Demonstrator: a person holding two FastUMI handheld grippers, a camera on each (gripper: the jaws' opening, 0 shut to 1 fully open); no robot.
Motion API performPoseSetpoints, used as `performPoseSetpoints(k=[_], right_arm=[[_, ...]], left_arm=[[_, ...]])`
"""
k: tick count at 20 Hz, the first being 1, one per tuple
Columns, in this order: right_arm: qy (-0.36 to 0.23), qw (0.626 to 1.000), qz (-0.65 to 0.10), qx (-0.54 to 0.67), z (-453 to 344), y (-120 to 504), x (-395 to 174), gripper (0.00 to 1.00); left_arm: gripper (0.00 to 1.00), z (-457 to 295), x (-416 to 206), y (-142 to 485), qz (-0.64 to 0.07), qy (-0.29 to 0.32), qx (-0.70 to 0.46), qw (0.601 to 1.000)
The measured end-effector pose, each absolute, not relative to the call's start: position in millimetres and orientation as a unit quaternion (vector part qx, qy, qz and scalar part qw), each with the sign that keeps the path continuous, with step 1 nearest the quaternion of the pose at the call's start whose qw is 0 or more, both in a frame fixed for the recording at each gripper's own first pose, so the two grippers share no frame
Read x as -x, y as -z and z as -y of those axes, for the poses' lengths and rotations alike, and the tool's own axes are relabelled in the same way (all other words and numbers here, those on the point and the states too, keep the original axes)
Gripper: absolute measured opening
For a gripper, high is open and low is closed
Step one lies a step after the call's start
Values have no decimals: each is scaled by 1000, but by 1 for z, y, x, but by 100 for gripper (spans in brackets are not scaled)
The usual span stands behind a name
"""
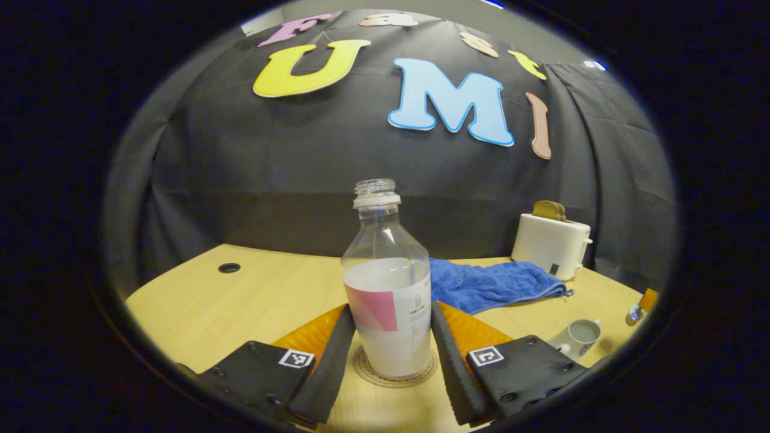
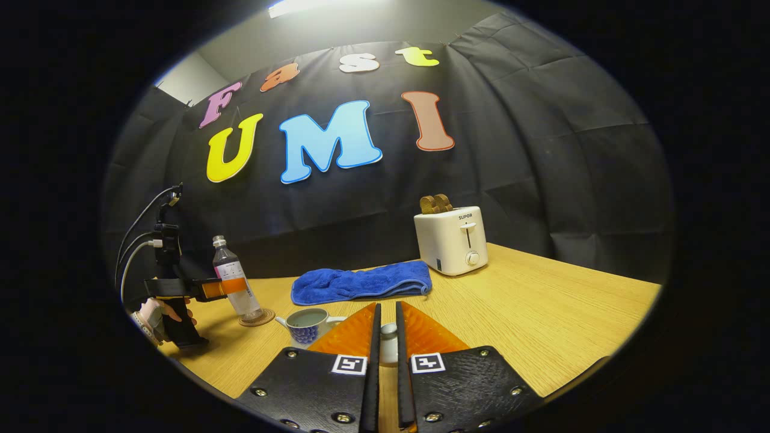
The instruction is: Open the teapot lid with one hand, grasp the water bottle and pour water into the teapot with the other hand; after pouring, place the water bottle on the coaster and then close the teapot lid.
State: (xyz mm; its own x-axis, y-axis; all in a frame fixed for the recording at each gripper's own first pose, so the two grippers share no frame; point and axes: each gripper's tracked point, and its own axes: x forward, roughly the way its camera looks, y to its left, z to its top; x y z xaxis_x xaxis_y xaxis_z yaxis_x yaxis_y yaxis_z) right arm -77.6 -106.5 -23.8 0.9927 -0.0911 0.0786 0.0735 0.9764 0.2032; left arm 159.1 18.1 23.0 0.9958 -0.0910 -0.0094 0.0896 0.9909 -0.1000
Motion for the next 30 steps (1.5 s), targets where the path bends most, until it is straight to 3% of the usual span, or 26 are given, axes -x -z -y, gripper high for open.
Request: performPoseSetpoints(k=[7, 9, 10, 15, 30], right_arm=[[40, 993, 44, -102, 106, 25, 79, 12], [40, 993, 44, -101, 106, 25, 78, 12], [40, 993, 43, -101, 106, 24, 78, 12], [39, 993, 44, -101, 106, 24, 78, 12], [17, 994, 38, -106, 89, 25, 70, 12]], left_arm=[[86, -3, -163, -20, -11, 30, -9, 999], [81, 5, -166, -15, -22, 35, -22, 999], [92, 7, -165, -11, -29, 37, -27, 999], [100, 13, -152, -14, -23, 32, -49, 998], [100, -31, -34, -13, -15, 10, -9, 1000]])
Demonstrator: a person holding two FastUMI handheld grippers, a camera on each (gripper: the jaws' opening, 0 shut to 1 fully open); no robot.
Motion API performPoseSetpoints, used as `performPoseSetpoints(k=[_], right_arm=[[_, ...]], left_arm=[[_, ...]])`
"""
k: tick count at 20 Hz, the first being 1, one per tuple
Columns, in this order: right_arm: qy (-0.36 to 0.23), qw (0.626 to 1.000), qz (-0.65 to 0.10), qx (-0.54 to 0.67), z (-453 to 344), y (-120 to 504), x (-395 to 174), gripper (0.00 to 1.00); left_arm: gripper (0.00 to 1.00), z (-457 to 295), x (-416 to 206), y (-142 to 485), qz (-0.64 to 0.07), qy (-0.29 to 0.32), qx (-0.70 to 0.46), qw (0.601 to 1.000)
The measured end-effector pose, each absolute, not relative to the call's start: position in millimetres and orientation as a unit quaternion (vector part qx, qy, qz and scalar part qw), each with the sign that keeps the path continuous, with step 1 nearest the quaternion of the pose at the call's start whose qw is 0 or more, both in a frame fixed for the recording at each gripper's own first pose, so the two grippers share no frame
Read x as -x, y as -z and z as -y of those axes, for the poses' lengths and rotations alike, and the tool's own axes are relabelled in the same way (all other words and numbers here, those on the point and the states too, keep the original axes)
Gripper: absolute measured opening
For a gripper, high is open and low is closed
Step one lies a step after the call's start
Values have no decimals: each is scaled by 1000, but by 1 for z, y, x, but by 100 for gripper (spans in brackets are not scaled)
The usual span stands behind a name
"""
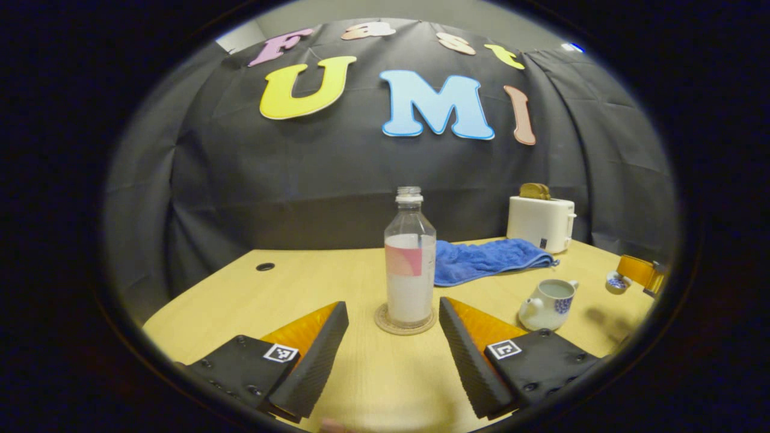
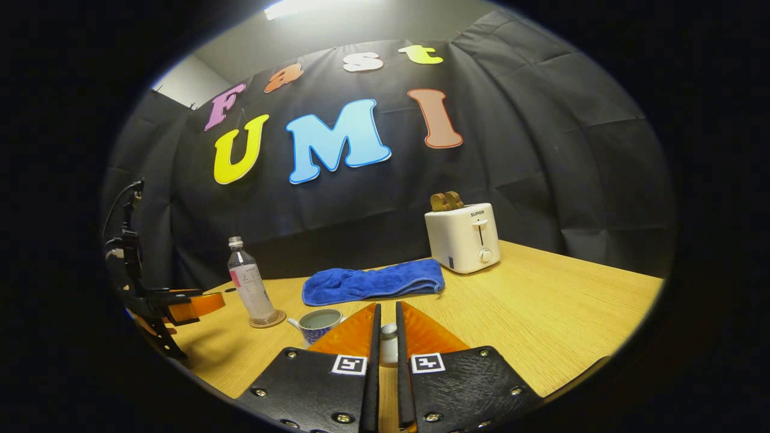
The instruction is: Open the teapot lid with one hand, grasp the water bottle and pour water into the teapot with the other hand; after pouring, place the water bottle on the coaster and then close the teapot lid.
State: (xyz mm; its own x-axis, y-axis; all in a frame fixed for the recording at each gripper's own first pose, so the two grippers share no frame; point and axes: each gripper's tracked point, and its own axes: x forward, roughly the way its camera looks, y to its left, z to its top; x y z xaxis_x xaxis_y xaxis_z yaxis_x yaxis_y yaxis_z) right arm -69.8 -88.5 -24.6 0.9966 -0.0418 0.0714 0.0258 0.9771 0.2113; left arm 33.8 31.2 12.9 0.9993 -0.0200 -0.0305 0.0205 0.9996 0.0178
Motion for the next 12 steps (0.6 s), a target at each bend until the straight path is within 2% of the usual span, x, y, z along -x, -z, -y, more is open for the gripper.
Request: performPoseSetpoints(k=[4, 12], right_arm=[[4, 995, 28, -95, 71, 19, 61, 12], [-16, 999, 29, -38, 18, -7, 18, 12]], left_arm=[[100, -55, -1, -7, -11, -13, 3, 1000], [100, -64, 30, 7, -5, -12, 25, 1000]])
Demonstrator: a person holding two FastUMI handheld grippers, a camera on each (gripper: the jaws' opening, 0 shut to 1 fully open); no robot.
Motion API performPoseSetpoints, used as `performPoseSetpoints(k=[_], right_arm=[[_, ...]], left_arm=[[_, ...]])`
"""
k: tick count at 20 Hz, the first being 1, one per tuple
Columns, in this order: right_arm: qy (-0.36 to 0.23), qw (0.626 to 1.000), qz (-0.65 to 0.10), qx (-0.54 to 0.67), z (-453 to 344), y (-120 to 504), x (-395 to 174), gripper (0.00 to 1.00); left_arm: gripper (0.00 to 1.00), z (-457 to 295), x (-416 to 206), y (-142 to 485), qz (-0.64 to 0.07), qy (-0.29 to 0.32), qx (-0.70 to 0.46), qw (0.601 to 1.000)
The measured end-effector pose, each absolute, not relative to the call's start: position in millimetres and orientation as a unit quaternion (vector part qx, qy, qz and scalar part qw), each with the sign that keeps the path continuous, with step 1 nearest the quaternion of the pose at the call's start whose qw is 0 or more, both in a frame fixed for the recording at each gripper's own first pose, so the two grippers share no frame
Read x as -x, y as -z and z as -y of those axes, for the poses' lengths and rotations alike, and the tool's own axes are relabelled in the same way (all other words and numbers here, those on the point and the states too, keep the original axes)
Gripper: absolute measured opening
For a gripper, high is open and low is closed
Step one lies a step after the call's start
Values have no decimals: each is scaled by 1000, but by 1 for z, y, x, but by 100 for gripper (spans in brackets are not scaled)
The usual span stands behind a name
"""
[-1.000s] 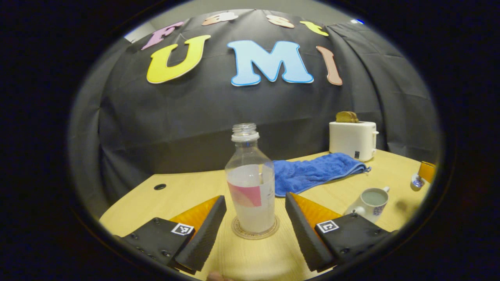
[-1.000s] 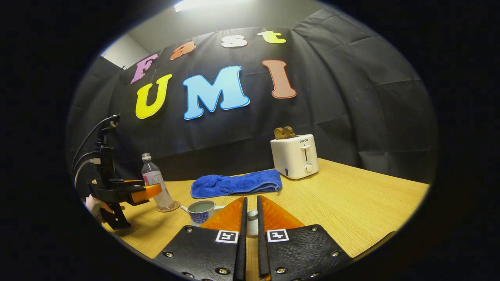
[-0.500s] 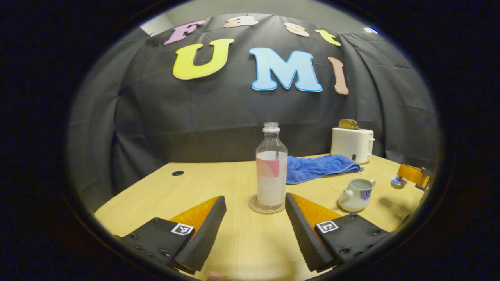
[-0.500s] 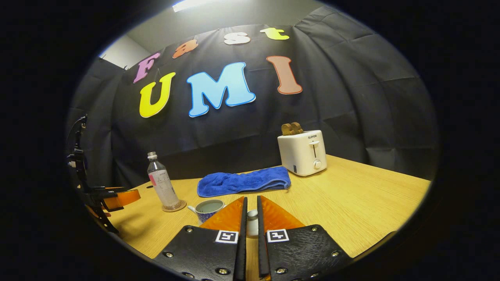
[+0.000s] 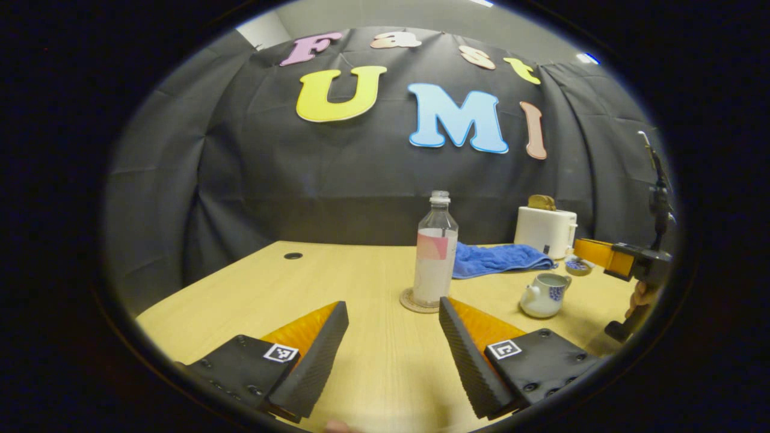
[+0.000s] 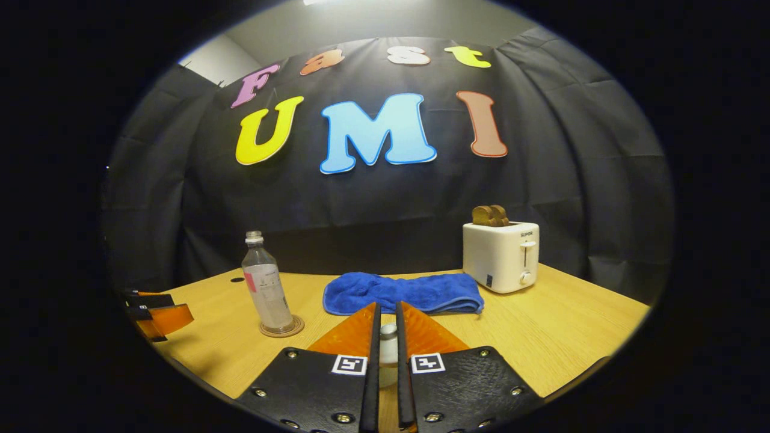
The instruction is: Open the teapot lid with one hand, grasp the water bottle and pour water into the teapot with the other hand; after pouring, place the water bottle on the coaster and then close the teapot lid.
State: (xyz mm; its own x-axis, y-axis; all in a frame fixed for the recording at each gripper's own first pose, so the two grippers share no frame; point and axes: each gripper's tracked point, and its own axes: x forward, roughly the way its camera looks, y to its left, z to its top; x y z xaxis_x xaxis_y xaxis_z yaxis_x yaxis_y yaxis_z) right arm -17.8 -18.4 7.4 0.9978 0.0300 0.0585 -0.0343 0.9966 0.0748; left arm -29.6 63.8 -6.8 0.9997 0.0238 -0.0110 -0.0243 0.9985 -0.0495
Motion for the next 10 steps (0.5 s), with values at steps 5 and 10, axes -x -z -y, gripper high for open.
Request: performPoseSetpoints(k=[5, 10], right_arm=[[-23, 999, 11, -32, -1, 4, -3, 12], [-19, 999, 1, -26, -1, 12, -9, 12]], left_arm=[[100, -64, 32, 15, -7, -4, 37, 999], [100, -72, 32, 17, -6, -9, 50, 999]])
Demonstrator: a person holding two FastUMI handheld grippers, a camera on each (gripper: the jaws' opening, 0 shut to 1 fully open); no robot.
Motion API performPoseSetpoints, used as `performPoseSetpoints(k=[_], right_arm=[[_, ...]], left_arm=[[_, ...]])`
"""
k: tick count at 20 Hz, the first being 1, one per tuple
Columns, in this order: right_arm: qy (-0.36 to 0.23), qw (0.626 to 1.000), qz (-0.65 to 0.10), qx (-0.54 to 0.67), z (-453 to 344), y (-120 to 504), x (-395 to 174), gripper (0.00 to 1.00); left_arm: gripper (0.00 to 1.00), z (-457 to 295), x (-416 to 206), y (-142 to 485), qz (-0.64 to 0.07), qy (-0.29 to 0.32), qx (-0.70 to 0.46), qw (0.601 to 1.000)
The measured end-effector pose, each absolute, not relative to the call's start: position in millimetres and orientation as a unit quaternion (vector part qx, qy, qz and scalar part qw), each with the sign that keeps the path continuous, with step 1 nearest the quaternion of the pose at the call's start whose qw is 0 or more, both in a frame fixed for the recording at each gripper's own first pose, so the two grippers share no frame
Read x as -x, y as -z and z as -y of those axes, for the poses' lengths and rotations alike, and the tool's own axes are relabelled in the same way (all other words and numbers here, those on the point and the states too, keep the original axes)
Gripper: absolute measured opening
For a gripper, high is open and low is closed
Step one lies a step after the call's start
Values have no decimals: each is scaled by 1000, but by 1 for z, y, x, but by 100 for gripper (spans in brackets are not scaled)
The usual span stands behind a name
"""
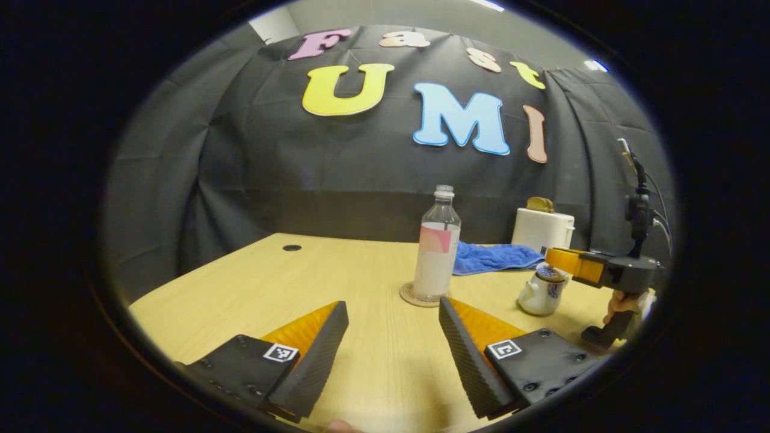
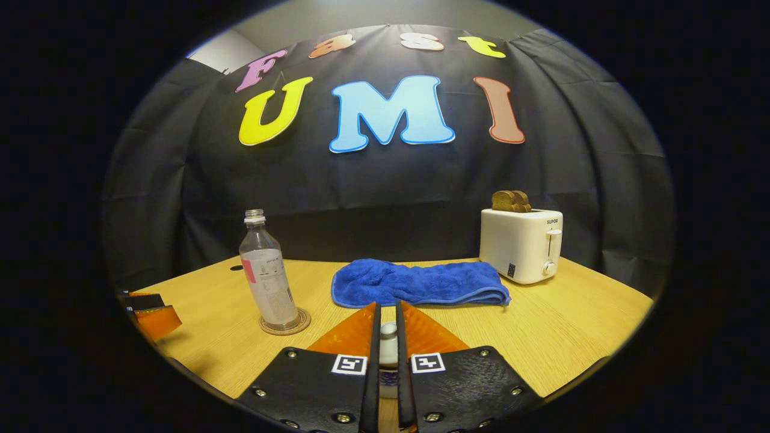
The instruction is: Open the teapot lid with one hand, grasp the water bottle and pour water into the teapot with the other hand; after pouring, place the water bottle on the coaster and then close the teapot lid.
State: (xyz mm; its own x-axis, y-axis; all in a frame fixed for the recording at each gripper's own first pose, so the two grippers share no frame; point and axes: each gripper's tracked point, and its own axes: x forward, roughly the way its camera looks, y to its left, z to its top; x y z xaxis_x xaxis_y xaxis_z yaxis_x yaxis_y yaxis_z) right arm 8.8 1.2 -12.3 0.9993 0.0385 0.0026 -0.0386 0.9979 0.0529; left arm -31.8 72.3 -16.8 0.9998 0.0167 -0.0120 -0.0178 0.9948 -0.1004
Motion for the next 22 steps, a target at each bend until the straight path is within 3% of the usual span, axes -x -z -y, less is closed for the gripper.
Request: performPoseSetpoints(k=[11, 13, 16, 22], right_arm=[[-25, 999, -19, -41, -1, 23, -7, 12], [-29, 998, -18, -47, -1, 20, 1, 17], [-17, 999, 2, -38, 0, 8, 18, 32], [-16, 999, 28, -10, -27, 6, 65, 32]], left_arm=[[100, -64, 32, 13, 4, -14, 51, 999], [100, -58, 36, 9, 11, -14, 47, 999], [100, -51, 39, 3, 21, -19, 35, 999], [100, -21, 47, 3, 37, -16, 25, 999]])
